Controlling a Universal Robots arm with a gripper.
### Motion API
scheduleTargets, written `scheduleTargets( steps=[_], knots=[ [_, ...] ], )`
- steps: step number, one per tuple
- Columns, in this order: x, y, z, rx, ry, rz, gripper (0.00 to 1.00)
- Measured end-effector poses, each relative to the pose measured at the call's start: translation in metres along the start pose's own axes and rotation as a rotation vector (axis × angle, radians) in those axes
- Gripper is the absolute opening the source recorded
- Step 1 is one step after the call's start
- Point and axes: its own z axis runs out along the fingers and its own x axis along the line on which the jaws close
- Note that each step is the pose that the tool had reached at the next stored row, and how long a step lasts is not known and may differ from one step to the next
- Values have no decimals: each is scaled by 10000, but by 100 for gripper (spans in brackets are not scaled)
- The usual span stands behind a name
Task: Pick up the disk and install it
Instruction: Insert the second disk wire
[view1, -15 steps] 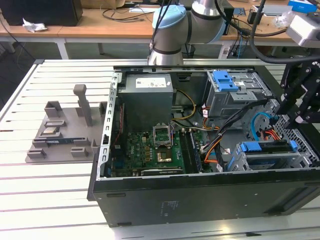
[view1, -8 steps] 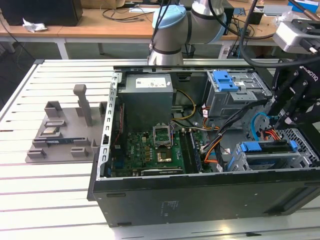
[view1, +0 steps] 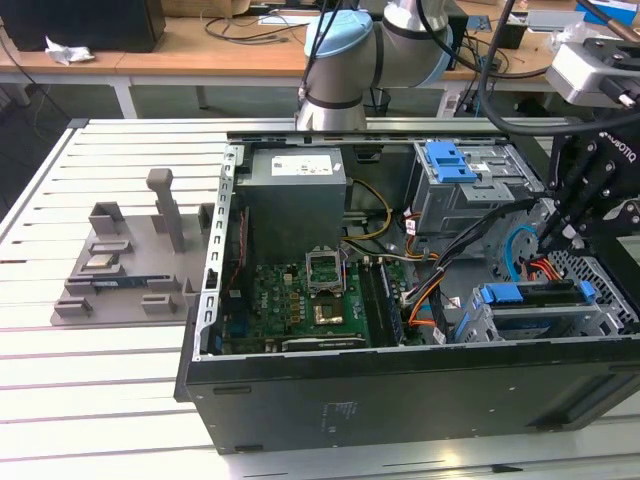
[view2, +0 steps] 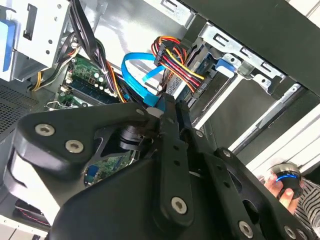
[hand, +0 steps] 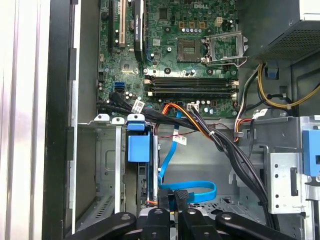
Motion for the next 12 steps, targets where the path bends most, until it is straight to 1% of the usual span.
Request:
scheduleTargets(
  steps=[1, 2, 3, 4, 8, 9, 12],
  knots=[
    [13, 0, 2, -1, -3, 0, 16],
    [37, 3, 0, -1, 18, 0, 16],
    [69, 2, 2, 0, 85, -2, 16],
    [78, 2, 4, -1, 134, -2, 16],
    [93, 3, 13, -2, 452, -25, 16],
    [93, 2, 25, -2, 473, -37, 16],
    [94, -3, 79, -3, 480, -95, 16]
  ],
)
